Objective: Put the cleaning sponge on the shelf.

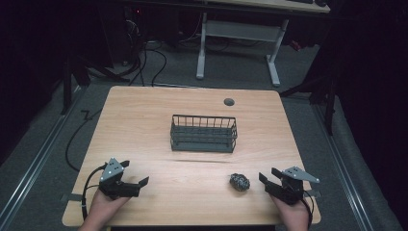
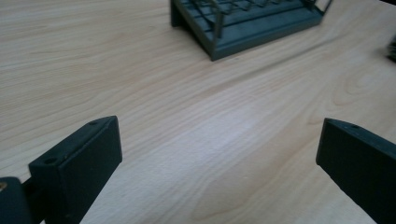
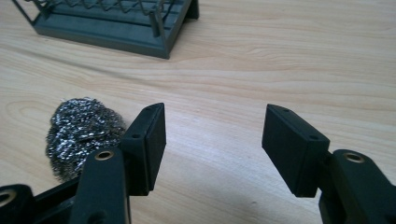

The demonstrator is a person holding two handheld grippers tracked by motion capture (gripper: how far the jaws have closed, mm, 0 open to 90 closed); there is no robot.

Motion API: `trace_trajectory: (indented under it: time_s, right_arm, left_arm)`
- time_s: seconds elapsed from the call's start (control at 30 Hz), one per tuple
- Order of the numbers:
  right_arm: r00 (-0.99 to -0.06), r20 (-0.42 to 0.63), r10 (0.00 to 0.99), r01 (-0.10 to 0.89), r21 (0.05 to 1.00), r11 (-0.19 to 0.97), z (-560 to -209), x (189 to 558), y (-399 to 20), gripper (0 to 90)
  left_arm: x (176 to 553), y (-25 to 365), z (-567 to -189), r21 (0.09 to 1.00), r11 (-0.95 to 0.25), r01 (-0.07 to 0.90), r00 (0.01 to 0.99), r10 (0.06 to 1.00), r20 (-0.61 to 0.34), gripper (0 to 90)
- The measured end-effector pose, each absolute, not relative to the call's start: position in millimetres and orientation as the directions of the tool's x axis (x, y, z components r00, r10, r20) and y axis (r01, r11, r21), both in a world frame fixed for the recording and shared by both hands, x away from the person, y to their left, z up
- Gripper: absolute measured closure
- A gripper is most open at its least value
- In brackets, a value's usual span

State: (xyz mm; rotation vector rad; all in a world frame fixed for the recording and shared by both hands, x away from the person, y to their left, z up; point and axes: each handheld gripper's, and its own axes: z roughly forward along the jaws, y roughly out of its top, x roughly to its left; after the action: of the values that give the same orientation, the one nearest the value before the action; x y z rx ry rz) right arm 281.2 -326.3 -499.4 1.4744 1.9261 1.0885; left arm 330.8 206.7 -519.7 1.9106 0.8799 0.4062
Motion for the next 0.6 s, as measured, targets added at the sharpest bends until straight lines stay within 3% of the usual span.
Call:
trace_trajectory:
  time_s: [0.6]
  right_arm:
    - [-0.297, 0.066, 0.953, 0.595, 0.793, 0.130, -506.1, 281.9, -318.1, 41.9]
  left_arm:
    - [331.9, 201.7, -516.8, 0.876, -0.303, 0.376, 0.702, 0.710, -0.055, 0.9]
